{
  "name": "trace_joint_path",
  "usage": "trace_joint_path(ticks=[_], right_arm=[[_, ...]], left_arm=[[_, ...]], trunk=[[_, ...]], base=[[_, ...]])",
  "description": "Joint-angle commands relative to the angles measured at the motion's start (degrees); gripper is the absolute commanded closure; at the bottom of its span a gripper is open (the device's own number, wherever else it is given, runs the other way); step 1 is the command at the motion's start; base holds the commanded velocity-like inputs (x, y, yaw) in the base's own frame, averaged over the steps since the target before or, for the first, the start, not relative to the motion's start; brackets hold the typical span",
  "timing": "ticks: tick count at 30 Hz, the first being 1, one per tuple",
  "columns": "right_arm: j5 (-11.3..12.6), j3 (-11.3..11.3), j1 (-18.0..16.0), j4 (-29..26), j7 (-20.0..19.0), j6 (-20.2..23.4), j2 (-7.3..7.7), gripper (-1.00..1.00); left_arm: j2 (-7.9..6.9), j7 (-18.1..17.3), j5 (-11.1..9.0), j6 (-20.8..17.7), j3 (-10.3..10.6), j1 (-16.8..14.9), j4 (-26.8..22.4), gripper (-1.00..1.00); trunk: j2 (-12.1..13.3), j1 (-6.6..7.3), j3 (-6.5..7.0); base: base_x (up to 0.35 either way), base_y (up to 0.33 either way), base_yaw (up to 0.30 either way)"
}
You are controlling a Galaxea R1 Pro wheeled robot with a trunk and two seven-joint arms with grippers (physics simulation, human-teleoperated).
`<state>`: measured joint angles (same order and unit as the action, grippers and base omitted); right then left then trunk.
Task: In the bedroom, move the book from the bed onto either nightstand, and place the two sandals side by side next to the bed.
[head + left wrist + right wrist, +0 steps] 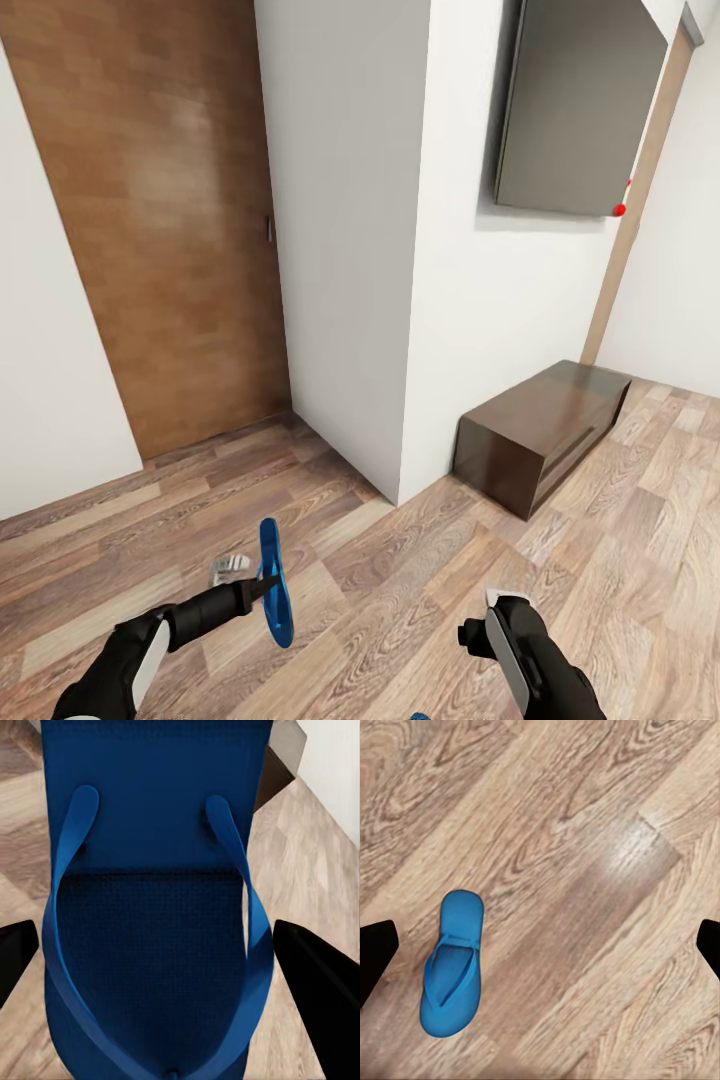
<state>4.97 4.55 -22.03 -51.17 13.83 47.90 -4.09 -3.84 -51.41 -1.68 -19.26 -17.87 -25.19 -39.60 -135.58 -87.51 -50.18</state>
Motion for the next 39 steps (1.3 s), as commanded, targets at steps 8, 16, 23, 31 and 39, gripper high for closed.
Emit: trace_joint_path(ticks=[8, 16, 23, 31, 39], right_arm=[[0.48, 0.11, -0.03, 0.01, 0.44, 0.72, -0.2, -1.0], [0.39, 0.11, -0.03, 0.1, 0.48, 0.7, -0.22, -1.0], [0.4, 0.19, -0.03, 0.11, 0.34, 0.77, -0.04, -1.0], [0.31, 0.32, -0.03, 0.08, 0.32, 0.77, 0.3, -1.0], [0.26, 0.37, -0.03, 0.11, 0.32, 0.87, 2.09, -1.0]], left_arm=[[-0.47, -2.78, -1.79, -1.49, -0.31, -0.04, 0.13, 1.0], [-0.47, -2.88, -1.92, -1.53, -0.32, -0.04, 0.14, 1.0], [-0.47, -2.74, -1.84, -1.49, -0.35, -0.04, 0.14, 1.0], [-0.47, -2.66, -1.83, -1.49, -0.37, -0.04, 0.25, 1.0], [-0.47, -2.64, -1.83, -1.49, -0.37, -0.04, 0.26, 1.0]], trunk=[[-3.25, -1.75, -1.5], [-6.46, -3.51, -2.94], [-7.71, -4.27, -4.36], [-7.82, -4.48, -6.13], [-7.93, -4.68, -7.91]], base=[[0.0, 0.0, 0.0], [0.0, 0.0, 0.0], [0.0, 0.0, 0.0], [0.0, 0.0, 0.0], [0.0, 0.0, 0.0]])
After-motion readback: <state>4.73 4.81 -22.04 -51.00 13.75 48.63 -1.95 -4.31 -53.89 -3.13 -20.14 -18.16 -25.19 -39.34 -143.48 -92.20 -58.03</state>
